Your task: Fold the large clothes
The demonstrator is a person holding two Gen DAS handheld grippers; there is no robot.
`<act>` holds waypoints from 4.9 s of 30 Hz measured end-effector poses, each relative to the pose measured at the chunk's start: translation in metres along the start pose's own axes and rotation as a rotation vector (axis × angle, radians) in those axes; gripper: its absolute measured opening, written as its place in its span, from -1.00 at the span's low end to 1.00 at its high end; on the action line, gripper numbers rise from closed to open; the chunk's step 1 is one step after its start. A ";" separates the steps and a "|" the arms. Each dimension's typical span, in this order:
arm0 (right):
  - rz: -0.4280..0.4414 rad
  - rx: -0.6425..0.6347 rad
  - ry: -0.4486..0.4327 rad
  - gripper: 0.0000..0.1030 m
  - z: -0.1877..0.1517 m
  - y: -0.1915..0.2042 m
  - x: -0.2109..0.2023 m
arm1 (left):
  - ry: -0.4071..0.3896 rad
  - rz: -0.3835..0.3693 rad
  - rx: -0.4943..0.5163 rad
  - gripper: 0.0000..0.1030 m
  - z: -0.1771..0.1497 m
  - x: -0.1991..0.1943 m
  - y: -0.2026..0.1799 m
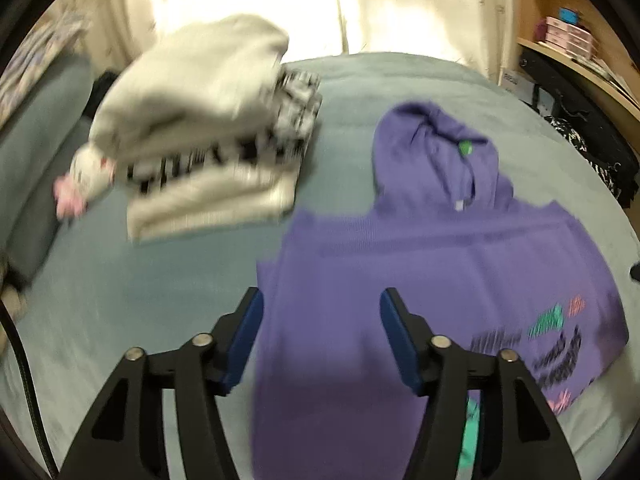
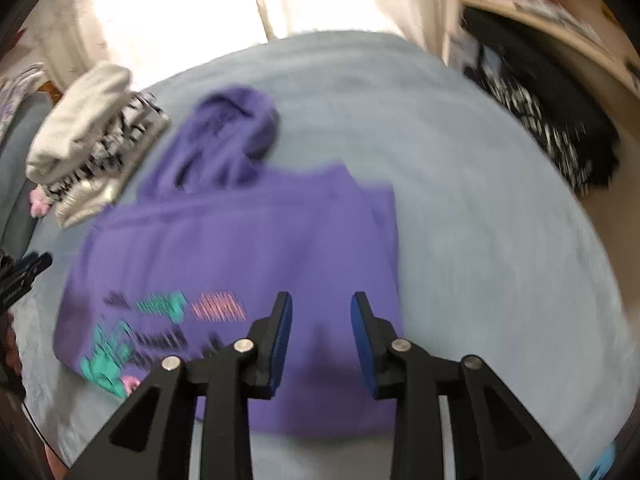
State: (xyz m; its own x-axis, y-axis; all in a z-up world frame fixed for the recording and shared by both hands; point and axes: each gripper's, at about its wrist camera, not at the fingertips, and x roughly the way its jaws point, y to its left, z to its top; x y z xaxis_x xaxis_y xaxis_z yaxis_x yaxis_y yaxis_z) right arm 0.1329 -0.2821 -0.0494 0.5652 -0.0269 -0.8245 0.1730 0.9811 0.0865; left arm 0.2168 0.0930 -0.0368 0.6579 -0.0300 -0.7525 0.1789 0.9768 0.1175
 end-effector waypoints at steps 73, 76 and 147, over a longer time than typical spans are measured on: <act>0.155 -0.170 0.020 -0.86 -0.035 0.009 0.060 | 0.191 -0.295 -0.010 -0.86 -0.073 0.046 0.010; 0.221 -0.114 0.036 -0.84 -0.051 0.003 0.048 | 0.180 -0.374 -0.056 -0.65 -0.082 0.032 0.012; 0.395 0.150 0.066 -0.36 -0.076 0.051 0.056 | 0.142 -0.726 -0.574 -0.35 -0.077 0.081 -0.081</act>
State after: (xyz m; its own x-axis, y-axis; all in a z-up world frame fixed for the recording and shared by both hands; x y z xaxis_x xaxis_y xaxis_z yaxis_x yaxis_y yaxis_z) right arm 0.1124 -0.2188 -0.1337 0.5593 0.3623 -0.7456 0.0717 0.8749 0.4790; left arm 0.1990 0.0281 -0.1574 0.4247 -0.6846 -0.5924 0.0974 0.6852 -0.7218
